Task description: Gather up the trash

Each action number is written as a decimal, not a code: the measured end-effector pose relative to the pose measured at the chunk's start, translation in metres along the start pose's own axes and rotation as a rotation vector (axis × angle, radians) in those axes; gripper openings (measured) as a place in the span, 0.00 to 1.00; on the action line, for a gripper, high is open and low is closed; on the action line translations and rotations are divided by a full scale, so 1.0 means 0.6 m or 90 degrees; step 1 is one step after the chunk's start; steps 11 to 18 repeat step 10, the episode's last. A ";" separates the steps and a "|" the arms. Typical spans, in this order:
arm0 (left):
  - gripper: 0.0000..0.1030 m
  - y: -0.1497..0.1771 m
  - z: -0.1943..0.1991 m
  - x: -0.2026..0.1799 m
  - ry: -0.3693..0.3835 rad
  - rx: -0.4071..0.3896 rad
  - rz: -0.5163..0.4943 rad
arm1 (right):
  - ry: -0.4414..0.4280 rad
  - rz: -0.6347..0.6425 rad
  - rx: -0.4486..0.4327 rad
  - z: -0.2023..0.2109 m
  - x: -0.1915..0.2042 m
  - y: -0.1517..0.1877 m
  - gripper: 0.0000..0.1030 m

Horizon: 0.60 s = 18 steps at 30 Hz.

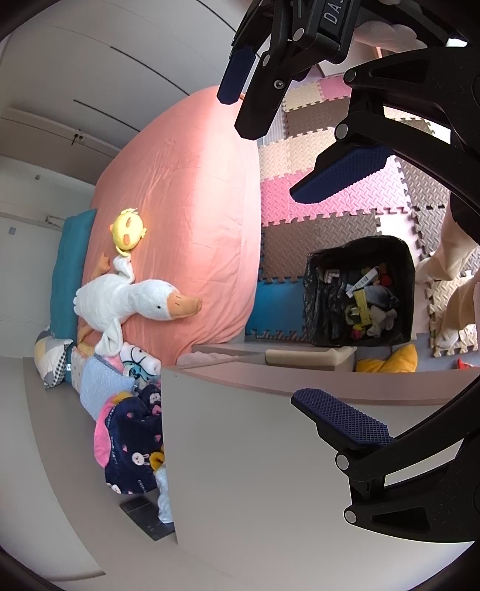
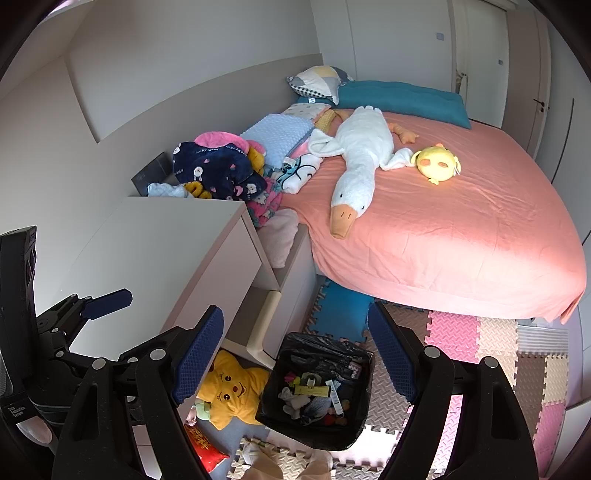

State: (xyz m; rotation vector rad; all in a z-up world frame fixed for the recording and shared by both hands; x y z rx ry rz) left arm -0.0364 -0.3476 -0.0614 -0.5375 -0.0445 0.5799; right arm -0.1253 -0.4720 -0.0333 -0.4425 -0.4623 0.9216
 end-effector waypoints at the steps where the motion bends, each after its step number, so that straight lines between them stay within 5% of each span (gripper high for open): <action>1: 0.94 0.000 -0.001 -0.002 -0.003 0.001 -0.004 | 0.000 0.000 0.000 0.000 0.000 0.000 0.78; 18: 0.94 -0.004 0.001 -0.006 -0.005 -0.007 -0.009 | 0.001 -0.001 -0.001 0.000 -0.001 -0.001 0.78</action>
Point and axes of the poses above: each gripper's, at about its wrist camera, not at the fingertips, and z roughly against the way its jaws point, x to its left, y to its underside, the point moved 9 cm from there along -z, roughly the way its jaws point, and after that the axes turned 7 degrees about x, right-handed, at the moved point
